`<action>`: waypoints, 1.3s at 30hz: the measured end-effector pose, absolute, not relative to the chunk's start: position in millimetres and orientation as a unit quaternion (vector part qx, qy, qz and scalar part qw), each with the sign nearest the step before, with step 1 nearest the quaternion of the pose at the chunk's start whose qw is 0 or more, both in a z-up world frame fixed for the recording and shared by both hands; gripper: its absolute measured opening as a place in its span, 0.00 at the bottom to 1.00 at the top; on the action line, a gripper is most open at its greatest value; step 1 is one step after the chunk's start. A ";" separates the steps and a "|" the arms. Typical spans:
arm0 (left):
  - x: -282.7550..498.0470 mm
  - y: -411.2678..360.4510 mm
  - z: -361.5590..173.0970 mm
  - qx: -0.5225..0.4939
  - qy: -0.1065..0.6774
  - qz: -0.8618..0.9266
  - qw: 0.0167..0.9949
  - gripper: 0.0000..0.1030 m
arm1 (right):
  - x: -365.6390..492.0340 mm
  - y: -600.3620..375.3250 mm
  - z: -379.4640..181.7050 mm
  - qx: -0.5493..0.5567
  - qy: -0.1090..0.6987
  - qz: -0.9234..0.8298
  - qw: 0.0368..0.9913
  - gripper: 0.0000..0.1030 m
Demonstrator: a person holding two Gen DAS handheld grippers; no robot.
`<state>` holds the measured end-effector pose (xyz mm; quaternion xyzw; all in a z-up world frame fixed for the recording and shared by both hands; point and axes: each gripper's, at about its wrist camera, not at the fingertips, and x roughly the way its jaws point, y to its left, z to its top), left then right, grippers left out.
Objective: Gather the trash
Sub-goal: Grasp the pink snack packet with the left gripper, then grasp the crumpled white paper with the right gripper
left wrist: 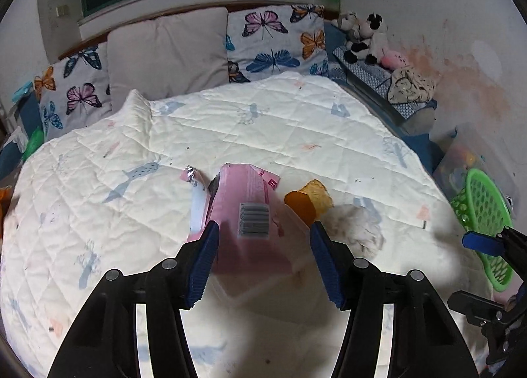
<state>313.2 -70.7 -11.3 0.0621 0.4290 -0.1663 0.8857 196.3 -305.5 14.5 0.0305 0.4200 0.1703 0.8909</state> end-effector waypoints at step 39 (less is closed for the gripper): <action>305.0 -31.1 9.7 -0.005 0.383 -0.165 0.909 0.42 | 274.7 -247.5 -32.5 0.018 0.463 0.209 0.861 0.46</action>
